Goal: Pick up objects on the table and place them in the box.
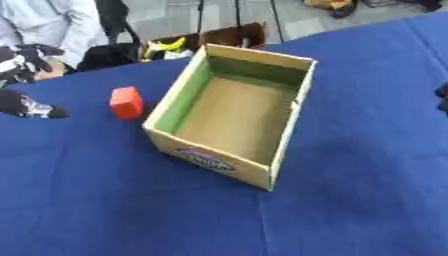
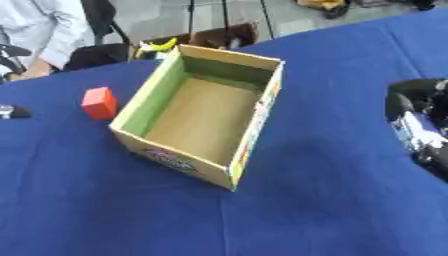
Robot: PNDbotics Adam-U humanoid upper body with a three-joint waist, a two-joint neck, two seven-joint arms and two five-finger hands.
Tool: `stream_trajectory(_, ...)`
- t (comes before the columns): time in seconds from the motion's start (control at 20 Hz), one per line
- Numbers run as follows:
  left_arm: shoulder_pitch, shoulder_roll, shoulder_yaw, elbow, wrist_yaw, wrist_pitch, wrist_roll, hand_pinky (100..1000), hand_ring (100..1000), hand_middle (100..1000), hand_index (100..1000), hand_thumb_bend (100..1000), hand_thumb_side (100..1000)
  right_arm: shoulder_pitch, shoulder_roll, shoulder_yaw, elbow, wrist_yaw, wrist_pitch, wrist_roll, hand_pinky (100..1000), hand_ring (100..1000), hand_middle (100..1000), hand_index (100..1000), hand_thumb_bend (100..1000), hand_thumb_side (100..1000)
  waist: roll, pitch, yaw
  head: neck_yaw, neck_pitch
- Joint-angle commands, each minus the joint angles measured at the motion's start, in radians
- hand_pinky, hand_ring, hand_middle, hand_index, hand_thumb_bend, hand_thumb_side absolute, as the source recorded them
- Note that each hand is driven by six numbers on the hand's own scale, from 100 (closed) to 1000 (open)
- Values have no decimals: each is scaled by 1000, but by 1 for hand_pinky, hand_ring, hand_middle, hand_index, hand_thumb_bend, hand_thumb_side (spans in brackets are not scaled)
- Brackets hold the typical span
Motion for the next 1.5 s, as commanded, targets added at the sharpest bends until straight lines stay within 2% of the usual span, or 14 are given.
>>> stream_trajectory(0.05, -45, 11, -2, 40, -41, 5, -17, 608, 802, 941, 1000, 792, 588, -20, -22, 4, -9, -1, -4, 6, 835, 803, 526, 713, 211, 485, -2, -16, -5, 15, -16)
stream_trajectory(0.45, -104, -37, -13, 89, -63, 30, -14, 600, 793, 950, 1000, 792, 588, -32, -26, 11, -11, -5, -9, 14, 835, 803, 526, 713, 209, 487, 9, -5, -29, 34, -24)
stream_trajectory(0.9, -138, -74, -19, 120, -15, 30, -22, 593, 790, 939, 1000, 838, 553, -49, -30, 19, -24, -22, -18, 15, 834, 803, 527, 713, 203, 489, 21, 7, -50, 51, -33)
stream_trajectory(1.4, -147, -75, -19, 146, -45, 54, -54, 604, 773, 897, 959, 747, 543, -55, -36, 23, -27, -26, -19, 19, 835, 804, 526, 713, 202, 485, 39, 14, -69, 59, -48)
stream_trajectory(1.5, -146, -77, -21, 147, -70, 62, -56, 634, 806, 894, 943, 738, 545, -53, -37, 22, -28, -26, -18, 20, 835, 804, 526, 714, 203, 483, 40, 15, -69, 61, -49)
